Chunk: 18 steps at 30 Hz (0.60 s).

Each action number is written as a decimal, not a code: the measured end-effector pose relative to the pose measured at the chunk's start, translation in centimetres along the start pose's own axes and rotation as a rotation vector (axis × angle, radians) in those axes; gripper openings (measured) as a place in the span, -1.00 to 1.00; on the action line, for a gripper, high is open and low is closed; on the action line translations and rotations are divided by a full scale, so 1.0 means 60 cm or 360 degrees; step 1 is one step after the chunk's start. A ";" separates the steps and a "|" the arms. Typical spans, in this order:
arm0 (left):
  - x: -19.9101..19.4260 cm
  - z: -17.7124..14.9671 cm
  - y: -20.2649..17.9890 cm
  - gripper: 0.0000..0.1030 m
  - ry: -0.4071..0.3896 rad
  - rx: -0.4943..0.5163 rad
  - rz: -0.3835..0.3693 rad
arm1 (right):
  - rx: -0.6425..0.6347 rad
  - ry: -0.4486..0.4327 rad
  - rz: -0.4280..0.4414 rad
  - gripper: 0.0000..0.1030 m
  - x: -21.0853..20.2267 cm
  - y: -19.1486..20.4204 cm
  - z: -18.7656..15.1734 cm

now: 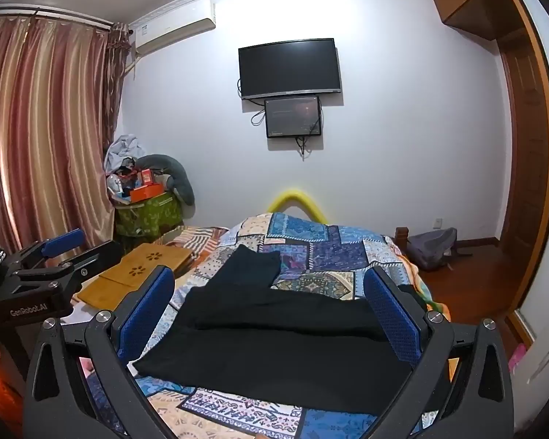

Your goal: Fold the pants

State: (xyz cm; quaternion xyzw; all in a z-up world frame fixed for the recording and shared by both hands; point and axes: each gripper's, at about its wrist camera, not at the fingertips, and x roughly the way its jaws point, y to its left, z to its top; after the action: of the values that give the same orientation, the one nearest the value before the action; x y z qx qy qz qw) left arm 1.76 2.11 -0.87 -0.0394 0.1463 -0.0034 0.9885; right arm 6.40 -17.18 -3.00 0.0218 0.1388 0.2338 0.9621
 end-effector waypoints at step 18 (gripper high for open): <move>0.002 0.002 -0.001 1.00 0.0017 -0.0014 0.0014 | -0.0004 -0.0014 -0.0015 1.00 0.000 -0.002 0.000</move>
State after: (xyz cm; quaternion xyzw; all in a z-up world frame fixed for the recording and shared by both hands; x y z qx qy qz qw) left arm 1.88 2.06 -0.80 -0.0431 0.1517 0.0013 0.9875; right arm 6.45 -17.26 -3.00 0.0210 0.1346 0.2294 0.9637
